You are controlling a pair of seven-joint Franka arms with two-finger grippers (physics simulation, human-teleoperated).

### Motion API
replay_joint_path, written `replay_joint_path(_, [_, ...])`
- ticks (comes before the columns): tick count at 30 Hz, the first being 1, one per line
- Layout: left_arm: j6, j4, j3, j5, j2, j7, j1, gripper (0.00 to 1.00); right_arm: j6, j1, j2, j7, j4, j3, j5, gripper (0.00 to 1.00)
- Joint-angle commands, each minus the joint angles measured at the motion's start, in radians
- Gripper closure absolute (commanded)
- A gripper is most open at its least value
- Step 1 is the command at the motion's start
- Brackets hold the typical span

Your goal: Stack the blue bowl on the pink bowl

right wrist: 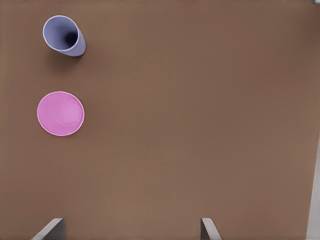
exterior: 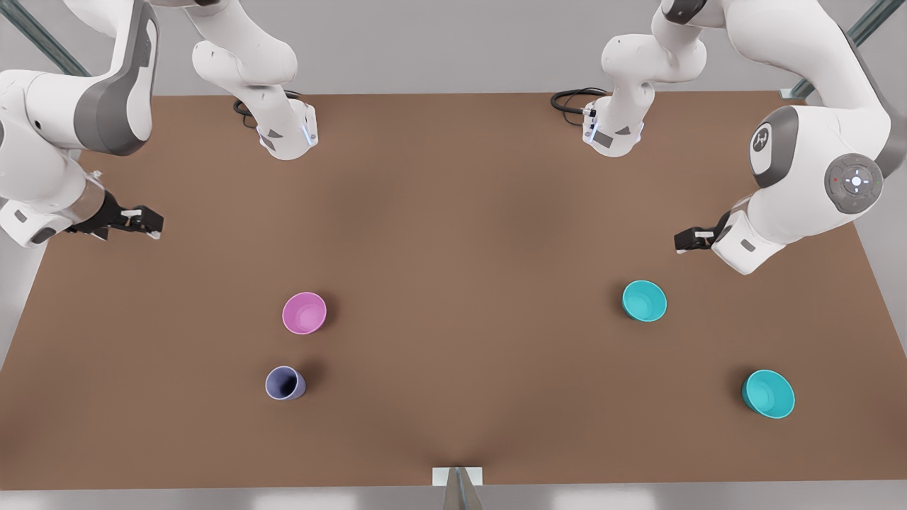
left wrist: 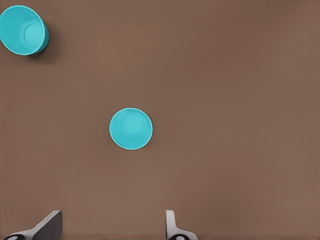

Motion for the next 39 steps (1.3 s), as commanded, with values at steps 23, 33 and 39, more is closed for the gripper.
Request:
replay_joint_path(23, [-0.019, 0.008, 0.0, -0.002, -0.002, -0.02, 0.0, 0.0, 0.474, 0.019, 0.504, 0.124, -0.182, -0.001, 0.341, 0.0])
replay_joint_path(33, [-0.021, 0.007, 0.001, -0.004, 0.0, -0.018, 0.001, 0.0, 0.857, 0.033, 0.407, 0.124, -0.418, 0.078, 0.35, 0.0])
replay_joint_path(39, [-0.03, 0.005, 0.001, -0.004, -0.002, -0.018, 0.001, 0.0, 0.893, 0.031, 0.424, 0.127, -0.454, 0.102, 0.401, 0.0])
